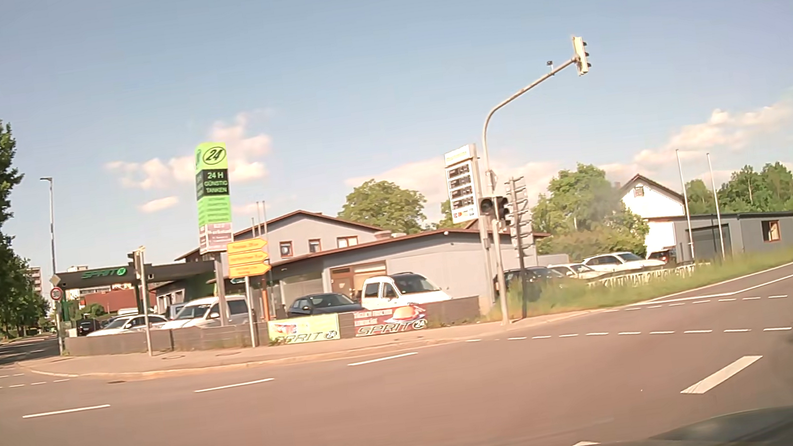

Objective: Follow the waypoints while adhering to traffic rules and regulations

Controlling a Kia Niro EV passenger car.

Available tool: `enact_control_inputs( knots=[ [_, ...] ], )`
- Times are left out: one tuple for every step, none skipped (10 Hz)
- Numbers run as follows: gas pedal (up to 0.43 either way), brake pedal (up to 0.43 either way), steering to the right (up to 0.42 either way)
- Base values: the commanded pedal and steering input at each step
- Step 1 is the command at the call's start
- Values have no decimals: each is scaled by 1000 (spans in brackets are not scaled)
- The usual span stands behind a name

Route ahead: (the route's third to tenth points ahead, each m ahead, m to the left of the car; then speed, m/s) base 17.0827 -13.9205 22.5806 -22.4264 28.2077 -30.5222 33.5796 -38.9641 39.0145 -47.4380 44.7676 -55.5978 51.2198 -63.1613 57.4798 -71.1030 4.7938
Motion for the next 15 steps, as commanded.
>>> enact_control_inputs(
  knots=[
    [79,0,334],
    [79,0,334],
    [79,0,334],
    [79,0,334],
    [98,0,333],
    [98,0,333],
    [110,0,330],
    [110,0,326],
    [118,0,317],
    [118,0,306],
    [118,0,299],
    [130,0,294],
    [130,0,289],
    [130,0,285],
    [138,0,283]
  ],
)
